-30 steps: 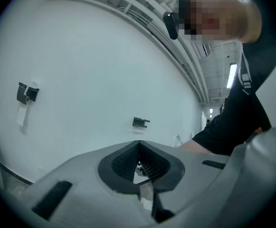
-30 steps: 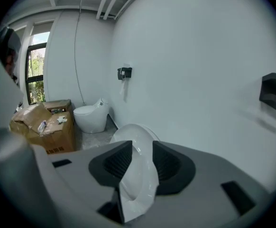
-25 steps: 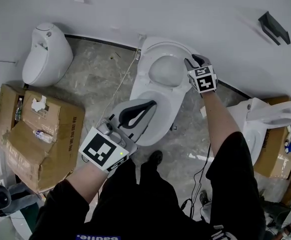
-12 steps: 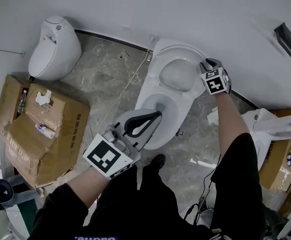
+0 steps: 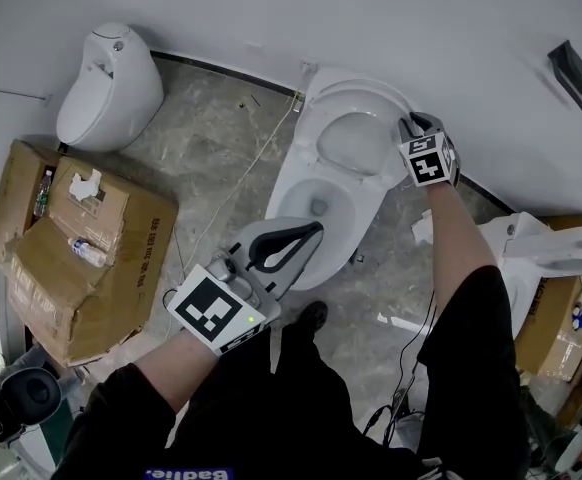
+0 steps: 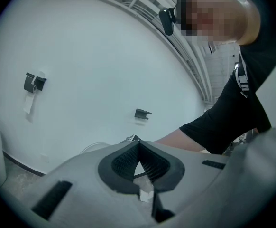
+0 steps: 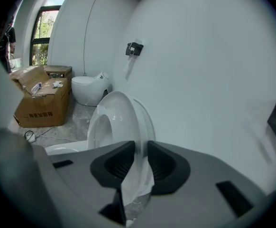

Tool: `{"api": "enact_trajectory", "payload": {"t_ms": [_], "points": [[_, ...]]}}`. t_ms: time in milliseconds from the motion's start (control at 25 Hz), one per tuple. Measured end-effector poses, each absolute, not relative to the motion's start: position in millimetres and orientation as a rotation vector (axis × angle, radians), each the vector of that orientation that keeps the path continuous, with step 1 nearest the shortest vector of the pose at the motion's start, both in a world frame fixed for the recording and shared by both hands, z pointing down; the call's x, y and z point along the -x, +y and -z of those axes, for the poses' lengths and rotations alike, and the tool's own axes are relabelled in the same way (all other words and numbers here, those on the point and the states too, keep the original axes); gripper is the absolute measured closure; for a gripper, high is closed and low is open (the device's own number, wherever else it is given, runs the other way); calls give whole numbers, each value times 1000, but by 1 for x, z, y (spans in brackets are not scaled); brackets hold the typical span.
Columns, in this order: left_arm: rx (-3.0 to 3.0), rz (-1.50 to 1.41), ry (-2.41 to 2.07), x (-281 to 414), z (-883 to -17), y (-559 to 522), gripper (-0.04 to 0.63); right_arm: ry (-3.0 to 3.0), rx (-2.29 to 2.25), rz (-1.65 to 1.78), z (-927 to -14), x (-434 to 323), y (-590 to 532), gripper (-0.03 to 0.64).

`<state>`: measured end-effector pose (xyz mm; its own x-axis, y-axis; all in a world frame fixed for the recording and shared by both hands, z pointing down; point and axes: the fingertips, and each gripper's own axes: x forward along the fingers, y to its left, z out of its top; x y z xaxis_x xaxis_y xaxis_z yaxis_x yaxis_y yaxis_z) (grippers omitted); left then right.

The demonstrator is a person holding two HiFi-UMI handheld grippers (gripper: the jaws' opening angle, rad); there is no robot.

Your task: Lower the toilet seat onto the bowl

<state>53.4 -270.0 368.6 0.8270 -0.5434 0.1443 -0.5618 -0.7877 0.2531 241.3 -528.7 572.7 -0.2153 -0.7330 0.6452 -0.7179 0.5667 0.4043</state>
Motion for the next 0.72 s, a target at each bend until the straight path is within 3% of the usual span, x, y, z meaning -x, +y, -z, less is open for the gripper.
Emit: {"api": "enact_trajectory", "payload": {"t_ms": [720], "points": [[-2752,-80,-841,-77,-359,-206,580,-2008,-1106,101,-560,-208,-441,532]]}}
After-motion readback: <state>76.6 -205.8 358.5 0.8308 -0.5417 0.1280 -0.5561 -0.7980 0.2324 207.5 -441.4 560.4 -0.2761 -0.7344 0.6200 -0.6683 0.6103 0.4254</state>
